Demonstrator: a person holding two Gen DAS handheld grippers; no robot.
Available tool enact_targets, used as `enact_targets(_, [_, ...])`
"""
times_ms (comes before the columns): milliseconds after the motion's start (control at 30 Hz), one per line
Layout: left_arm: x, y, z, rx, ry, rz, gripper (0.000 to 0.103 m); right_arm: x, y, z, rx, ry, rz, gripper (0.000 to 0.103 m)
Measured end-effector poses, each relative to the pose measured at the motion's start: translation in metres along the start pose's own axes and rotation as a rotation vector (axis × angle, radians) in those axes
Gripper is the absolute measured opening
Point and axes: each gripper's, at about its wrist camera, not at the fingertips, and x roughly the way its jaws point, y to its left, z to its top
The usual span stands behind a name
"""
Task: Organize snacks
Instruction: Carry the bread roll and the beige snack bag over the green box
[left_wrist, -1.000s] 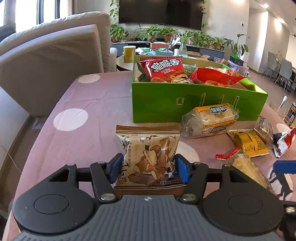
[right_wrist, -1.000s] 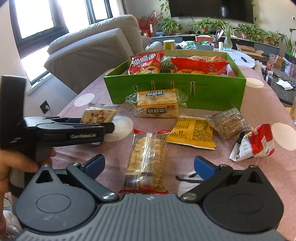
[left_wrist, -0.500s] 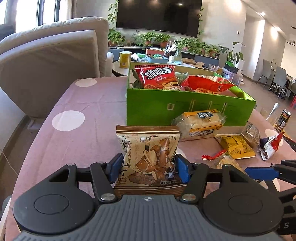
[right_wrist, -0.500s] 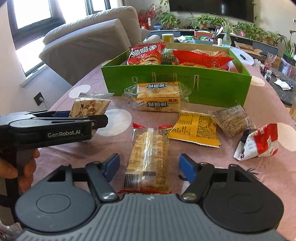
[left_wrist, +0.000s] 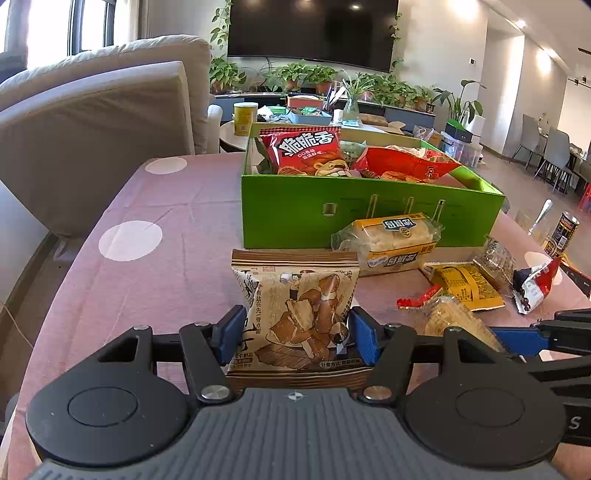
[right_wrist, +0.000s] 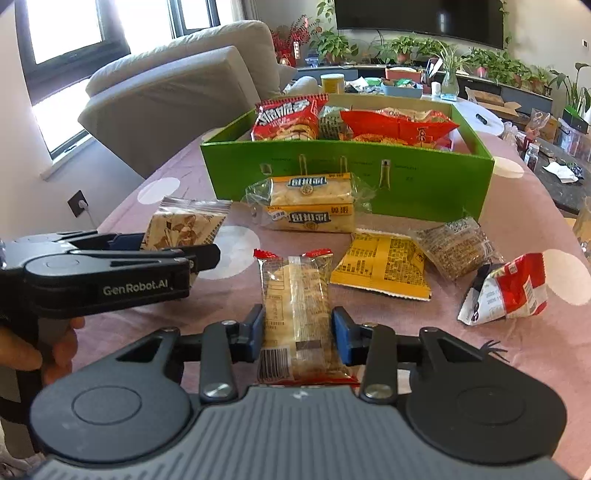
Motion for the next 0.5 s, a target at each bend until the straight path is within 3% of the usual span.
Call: enact_targets(500, [-0.013, -0.009, 0.011, 0.016, -0.045, -0.013, 0.058, -0.024, -0.021, 0.028, 0.061, -0.12, 0.029, 0.064])
